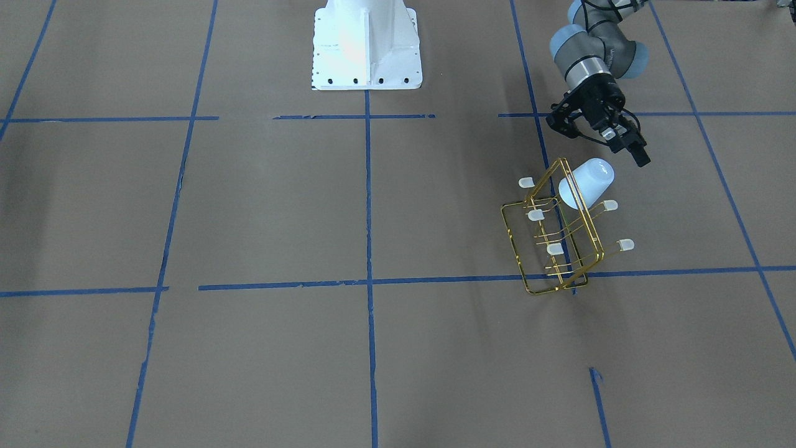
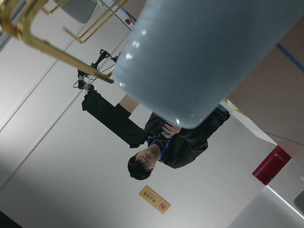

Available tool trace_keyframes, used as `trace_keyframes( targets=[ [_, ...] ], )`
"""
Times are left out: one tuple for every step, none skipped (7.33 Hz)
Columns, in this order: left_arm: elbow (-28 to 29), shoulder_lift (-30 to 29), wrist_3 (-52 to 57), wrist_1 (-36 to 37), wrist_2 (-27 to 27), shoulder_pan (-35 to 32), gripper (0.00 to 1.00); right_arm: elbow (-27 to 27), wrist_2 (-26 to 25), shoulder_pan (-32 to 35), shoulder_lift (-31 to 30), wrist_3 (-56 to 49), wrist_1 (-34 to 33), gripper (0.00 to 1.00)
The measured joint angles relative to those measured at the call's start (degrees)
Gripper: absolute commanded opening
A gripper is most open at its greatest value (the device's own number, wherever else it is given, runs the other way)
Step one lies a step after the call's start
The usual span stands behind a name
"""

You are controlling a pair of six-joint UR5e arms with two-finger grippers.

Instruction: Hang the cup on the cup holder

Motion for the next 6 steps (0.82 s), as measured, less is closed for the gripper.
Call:
trace_keyframes(
  targets=[
    [-0.87,3.56,-10.53,-2.44,-4.72,-2.87,1.0,0.0,0.0,0.0,0.0,0.02,0.0,1.0],
    [-1.24,5.96,-22.96,-3.69,-11.47,-7.16,1.0,0.0,0.0,0.0,0.0,0.02,0.0,1.0],
    [-1.44,7.17,-33.45,-5.24,-19.33,-12.26,1.0,0.0,0.0,0.0,0.0,0.02,0.0,1.0],
    [-1.55,7.62,-42.2,-7.52,-28.65,-17.7,1.0,0.0,0.0,0.0,0.0,0.03,0.0,1.0],
    [-1.45,7.39,-50.72,-9.08,-38.41,-22.86,1.0,0.0,0.0,0.0,0.0,0.02,0.0,1.0],
    [-1.2,6.76,-58.97,-9.58,-47.33,-27.17,1.0,0.0,0.0,0.0,0.0,0.02,0.0,1.0]
  ],
)
